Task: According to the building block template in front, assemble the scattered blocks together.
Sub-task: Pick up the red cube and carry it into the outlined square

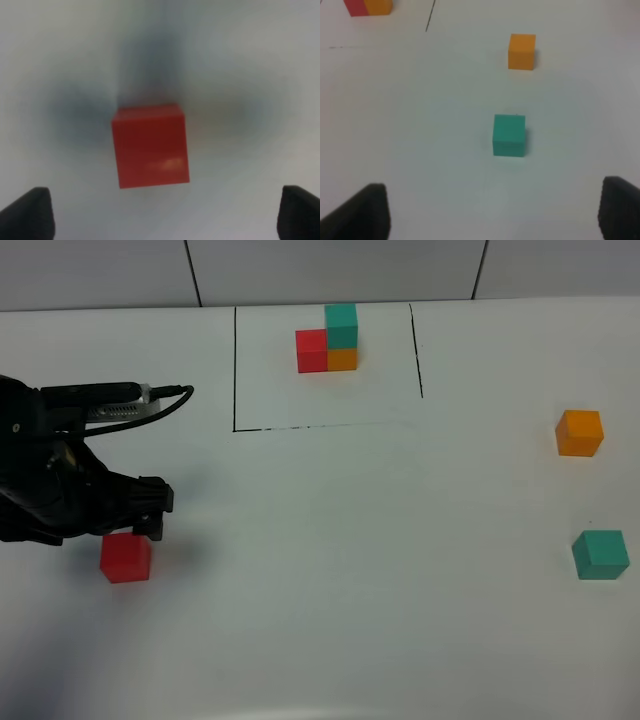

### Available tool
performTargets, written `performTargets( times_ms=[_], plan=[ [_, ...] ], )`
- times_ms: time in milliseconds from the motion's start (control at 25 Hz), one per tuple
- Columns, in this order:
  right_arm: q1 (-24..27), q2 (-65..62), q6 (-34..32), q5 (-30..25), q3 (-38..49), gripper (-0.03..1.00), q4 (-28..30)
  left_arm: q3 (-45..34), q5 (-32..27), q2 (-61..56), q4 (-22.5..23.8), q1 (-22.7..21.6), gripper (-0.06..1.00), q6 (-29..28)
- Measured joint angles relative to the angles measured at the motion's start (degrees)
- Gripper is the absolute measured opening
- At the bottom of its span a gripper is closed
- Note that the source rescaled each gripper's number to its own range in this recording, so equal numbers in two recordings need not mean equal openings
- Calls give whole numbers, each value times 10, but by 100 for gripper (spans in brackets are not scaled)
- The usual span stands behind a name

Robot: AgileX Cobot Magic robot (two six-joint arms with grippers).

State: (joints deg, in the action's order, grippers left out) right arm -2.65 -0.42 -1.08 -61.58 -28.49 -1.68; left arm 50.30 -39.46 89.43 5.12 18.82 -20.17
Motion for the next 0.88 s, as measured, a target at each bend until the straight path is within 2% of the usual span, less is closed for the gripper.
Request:
performTargets(
  times_ms=[200, 360, 880],
  plan=[
    [0, 0, 0, 0, 0, 70, 0, 0, 9, 0, 8, -22, 93, -2],
    [0, 0, 0, 0, 0, 70, 0, 0, 22, 13, 8, -22, 93, -2],
    [0, 0, 0, 0, 0, 70, 0, -2, 73, 143, -3, -22, 92, -1]
  ],
)
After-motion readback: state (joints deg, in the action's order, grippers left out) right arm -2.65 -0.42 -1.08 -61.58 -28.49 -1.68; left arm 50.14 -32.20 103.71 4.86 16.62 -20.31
